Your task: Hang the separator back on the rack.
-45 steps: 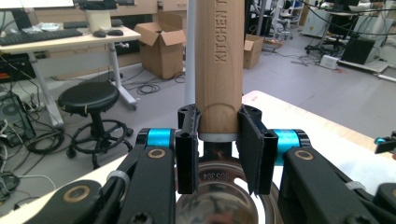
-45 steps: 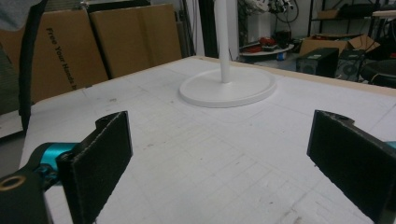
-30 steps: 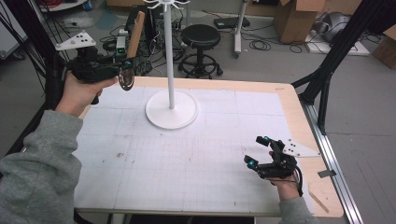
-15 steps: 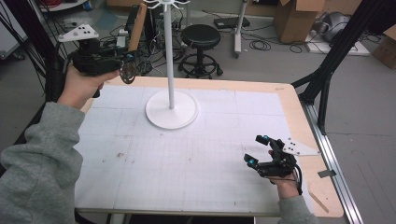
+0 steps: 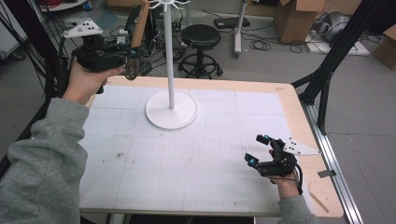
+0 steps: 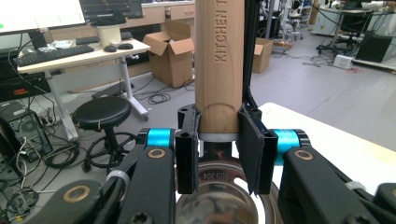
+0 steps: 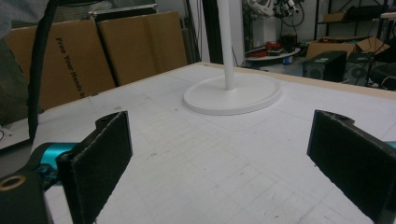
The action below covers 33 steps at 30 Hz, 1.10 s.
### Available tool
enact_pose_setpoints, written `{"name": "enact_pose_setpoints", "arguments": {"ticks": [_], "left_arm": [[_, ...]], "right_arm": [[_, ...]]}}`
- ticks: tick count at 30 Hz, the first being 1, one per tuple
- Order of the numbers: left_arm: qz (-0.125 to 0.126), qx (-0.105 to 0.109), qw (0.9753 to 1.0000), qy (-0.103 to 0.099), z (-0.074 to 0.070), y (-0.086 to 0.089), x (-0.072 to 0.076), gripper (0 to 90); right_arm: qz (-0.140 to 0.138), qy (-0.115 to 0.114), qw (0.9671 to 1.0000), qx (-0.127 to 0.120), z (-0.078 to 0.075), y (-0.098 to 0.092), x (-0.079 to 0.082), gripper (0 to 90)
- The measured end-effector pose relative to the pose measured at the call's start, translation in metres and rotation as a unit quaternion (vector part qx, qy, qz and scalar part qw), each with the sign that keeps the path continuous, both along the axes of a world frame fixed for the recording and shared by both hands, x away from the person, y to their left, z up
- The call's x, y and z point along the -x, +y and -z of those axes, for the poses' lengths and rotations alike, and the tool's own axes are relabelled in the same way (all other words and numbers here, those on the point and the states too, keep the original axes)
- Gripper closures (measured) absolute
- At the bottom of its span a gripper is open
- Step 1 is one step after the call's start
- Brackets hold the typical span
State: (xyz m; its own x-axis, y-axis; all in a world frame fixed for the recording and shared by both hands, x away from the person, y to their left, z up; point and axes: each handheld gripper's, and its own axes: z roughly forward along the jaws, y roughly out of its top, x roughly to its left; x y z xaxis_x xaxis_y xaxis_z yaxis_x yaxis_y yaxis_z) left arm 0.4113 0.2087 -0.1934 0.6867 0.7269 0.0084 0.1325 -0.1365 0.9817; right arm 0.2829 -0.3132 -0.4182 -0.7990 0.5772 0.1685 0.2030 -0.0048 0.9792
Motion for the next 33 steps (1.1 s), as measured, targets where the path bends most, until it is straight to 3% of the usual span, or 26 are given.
{"name": "enact_pose_setpoints", "arguments": {"ticks": [33], "left_arm": [[-0.004,-0.005,0.9999,0.01,0.008,-0.014,-0.013,69.4]], "right_arm": [[-0.015,0.008,0.9999,0.0,0.001,0.002,0.0,5.7]]}}
